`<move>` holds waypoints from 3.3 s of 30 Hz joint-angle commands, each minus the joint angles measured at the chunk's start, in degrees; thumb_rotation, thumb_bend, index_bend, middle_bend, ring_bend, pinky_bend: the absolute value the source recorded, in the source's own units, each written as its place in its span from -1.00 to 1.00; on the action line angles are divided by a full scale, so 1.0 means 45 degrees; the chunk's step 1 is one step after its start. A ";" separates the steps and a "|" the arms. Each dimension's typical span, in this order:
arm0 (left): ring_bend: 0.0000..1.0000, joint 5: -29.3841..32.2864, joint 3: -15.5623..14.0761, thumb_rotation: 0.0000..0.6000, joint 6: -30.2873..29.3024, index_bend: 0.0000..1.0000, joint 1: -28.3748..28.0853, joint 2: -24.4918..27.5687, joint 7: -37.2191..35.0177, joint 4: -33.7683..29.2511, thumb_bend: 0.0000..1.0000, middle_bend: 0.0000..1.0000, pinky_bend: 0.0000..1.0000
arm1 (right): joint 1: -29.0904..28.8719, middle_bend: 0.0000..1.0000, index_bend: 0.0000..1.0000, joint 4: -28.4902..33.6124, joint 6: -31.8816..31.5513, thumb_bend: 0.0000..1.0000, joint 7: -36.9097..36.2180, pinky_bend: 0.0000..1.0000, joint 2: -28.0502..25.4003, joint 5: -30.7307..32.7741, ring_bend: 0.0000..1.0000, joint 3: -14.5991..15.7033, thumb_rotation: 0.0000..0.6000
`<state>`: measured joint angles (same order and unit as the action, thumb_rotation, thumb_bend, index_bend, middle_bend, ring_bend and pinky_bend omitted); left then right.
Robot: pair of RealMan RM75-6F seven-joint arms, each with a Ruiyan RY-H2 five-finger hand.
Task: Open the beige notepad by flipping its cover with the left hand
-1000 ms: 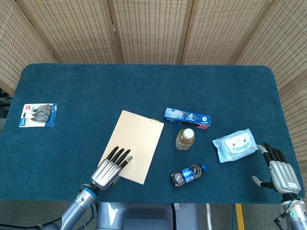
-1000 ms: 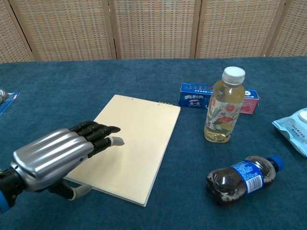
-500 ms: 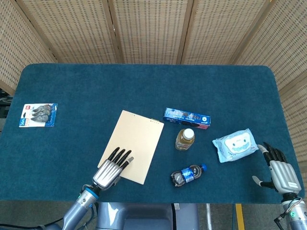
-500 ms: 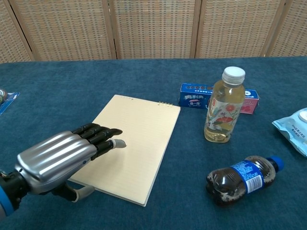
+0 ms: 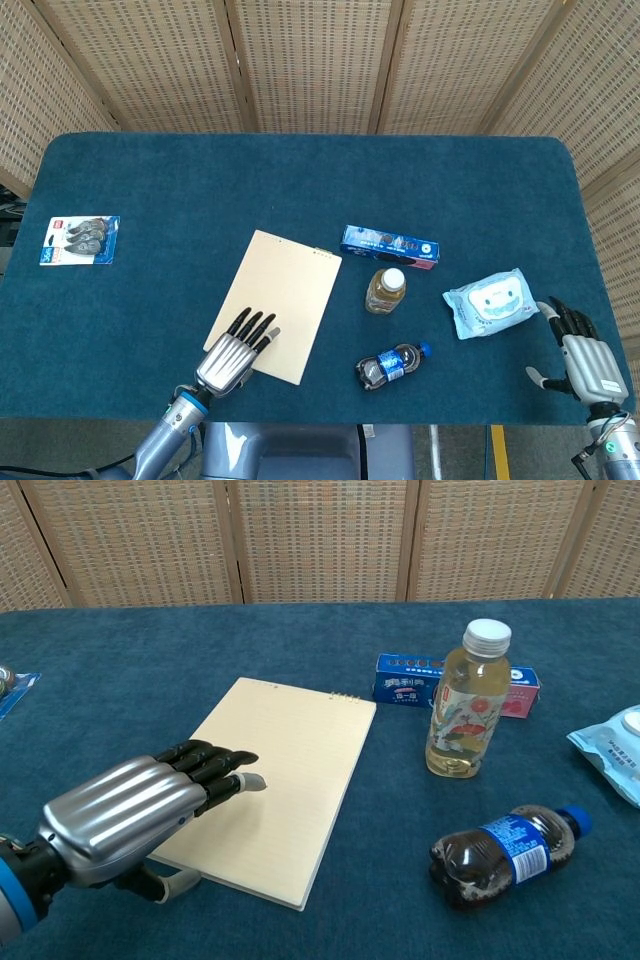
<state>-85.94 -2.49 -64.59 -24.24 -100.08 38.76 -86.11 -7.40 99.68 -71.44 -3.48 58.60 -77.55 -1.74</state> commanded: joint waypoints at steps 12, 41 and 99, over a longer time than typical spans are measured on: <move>-1.00 0.0301 0.0090 1.00 0.0158 -0.78 -0.0097 -0.0117 0.0196 0.0064 -0.34 -1.00 -1.00 | 0.0007 -1.00 -1.00 0.0004 -0.0015 -0.48 -0.0057 -1.00 -0.0007 -0.0015 -1.00 -0.0004 1.00; -1.00 0.0768 0.0344 1.00 0.0179 -0.78 -0.0339 -0.0288 0.0553 0.0172 -0.21 -1.00 -1.00 | 0.0018 -1.00 -1.00 -0.0010 -0.0034 -0.48 -0.0195 -1.00 -0.0019 -0.0053 -1.00 -0.0011 1.00; -1.00 0.2667 0.1610 1.00 0.0448 -0.73 -0.1399 -0.1124 0.1739 0.1381 0.32 -1.00 -1.00 | 0.0017 -1.00 -1.00 -0.0013 0.0025 -0.48 -0.0439 -1.00 -0.0081 -0.0026 -1.00 -0.0023 1.00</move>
<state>-73.97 4.71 -62.53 -30.49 -105.10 46.56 -79.94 -7.33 99.62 -71.32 -5.46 58.23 -77.67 -1.84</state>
